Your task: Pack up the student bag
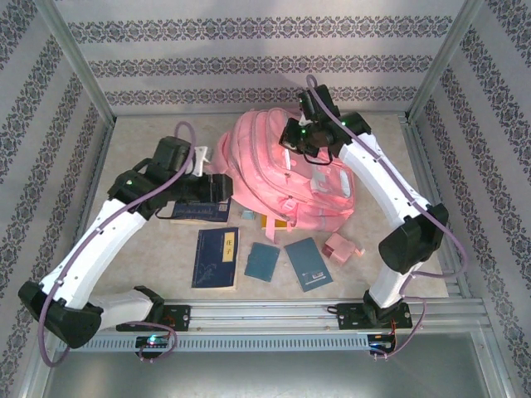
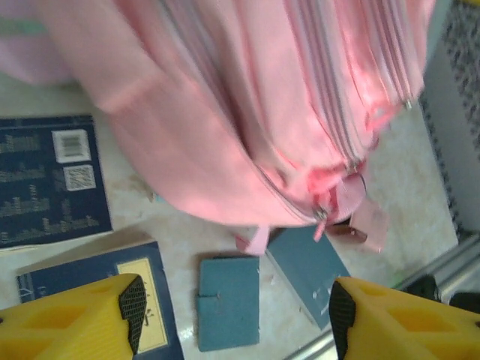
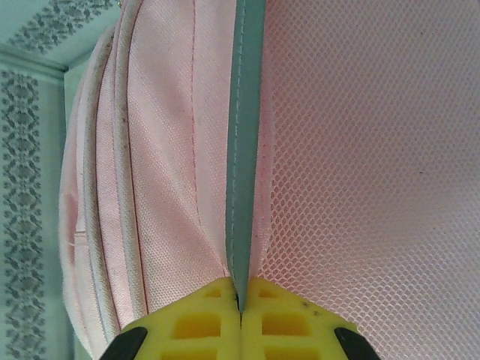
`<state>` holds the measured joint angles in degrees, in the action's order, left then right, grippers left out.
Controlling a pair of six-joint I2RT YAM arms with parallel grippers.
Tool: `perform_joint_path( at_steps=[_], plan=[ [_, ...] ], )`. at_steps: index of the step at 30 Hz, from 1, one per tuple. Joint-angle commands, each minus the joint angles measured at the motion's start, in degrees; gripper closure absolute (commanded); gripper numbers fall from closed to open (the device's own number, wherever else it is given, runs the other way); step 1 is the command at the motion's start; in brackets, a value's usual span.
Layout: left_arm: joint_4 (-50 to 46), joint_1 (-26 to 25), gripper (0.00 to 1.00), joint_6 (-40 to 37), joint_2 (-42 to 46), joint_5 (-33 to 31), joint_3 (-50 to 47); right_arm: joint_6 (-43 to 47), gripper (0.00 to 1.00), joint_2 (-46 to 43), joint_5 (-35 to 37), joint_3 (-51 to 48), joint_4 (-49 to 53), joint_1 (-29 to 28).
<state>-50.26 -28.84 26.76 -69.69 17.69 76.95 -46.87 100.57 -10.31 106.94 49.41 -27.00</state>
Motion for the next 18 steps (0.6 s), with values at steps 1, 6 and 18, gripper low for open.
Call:
perform_joint_path(
  at_steps=[1, 6, 18],
  plan=[
    [-3.38, -5.26, 0.34, -3.12, -3.35, -1.68, 1.33, -10.29, 1.00, 2.05, 0.46, 3.45, -4.14, -0.34],
    [1.07, -9.03, 0.34, 0.28, -8.18, -0.72, 0.18, -17.79, 1.00, 5.20, 0.82, 4.24, -5.77, -0.46],
    [15.09, -7.36, 0.34, 20.42, -12.39, -1.55, -6.84, -35.93, 1.00, 11.24, 2.96, 9.34, -7.51, -0.69]
  ],
)
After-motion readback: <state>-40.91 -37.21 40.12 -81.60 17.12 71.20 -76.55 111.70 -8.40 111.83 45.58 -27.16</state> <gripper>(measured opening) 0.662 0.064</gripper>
